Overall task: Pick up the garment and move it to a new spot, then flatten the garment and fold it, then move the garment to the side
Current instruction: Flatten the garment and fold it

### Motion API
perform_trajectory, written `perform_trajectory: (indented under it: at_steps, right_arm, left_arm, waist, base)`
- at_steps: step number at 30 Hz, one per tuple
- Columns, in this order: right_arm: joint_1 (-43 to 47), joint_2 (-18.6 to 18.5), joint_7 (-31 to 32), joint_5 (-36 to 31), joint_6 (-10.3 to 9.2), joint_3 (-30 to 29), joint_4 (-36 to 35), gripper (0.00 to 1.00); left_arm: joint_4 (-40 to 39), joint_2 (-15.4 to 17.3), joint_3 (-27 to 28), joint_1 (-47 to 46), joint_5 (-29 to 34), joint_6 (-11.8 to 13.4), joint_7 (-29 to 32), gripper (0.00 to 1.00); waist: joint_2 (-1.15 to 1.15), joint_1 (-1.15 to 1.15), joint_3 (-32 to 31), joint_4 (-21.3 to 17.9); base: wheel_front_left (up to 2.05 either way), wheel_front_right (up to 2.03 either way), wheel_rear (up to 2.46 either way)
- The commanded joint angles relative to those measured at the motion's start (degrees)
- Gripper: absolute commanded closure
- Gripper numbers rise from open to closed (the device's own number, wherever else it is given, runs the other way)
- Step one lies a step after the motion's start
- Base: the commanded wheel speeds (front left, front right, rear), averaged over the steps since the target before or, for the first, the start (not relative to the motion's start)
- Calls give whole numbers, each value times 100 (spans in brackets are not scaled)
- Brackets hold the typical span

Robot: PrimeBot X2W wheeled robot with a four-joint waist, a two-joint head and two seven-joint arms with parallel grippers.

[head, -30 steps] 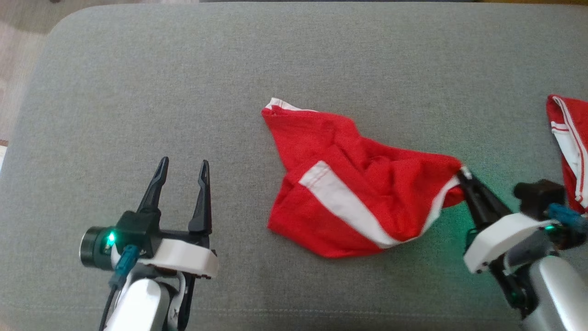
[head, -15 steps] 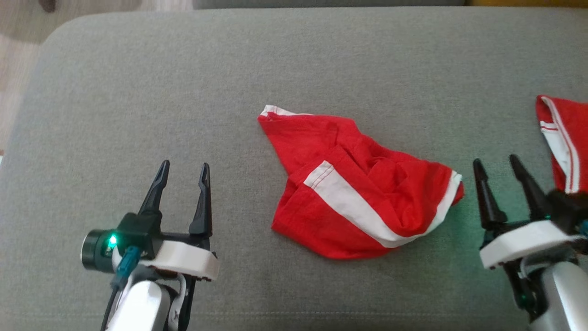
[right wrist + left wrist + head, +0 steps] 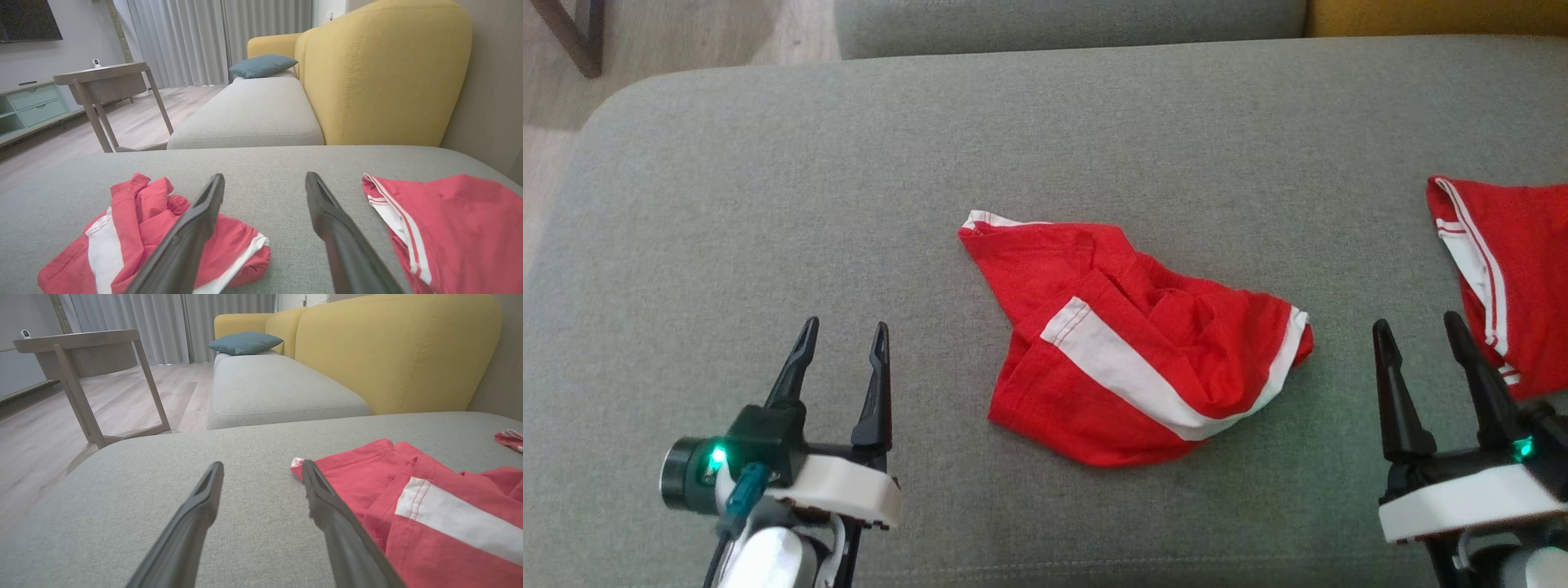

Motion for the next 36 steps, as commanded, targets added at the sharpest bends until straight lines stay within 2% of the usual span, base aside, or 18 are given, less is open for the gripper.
perform_trajectory:
  at_steps: [1, 13, 18, 26, 30, 36]
  right_arm:
    - [-99, -44, 21, -42, 37, 90, -266, 0]
    - [-96, 32, 111, -46, 37, 57, -398, 0]
    - [-179, 22, 120, -10, 37, 74, -349, 0]
    - [-356, 10, 159, 25, 37, 168, -254, 0]
    - [-443, 9, 127, 53, 37, 208, -188, 0]
    - [-488, 29, 72, 71, 37, 168, -104, 0]
  left_arm:
    - [-209, 97, 198, -144, -43, 55, -3, 0]
    - [-305, 139, 100, -210, -33, 48, 77, 0]
    - [-346, 42, -341, -641, -30, -347, 489, 0]
    - [177, -393, -1049, -1534, -529, -1167, 2008, 0]
    - [540, -455, -1152, -1872, -696, -1340, 2449, 0]
    - [873, -441, -1151, -2081, -753, -1372, 2579, 0]
  waist:
    - [0, 0, 5, -15]
    - [0, 0, 86, -19]
    - [0, 0, 265, -31]
    - [0, 0, 556, -219]
    - [0, 0, 658, -357]
    - [0, 0, 744, -462]
  base:
    - [0, 0, 0]
    - [0, 0, 0]
    - [0, 0, 0]
    - [0, 0, 0]
    - [0, 0, 0]
    - [0, 0, 0]
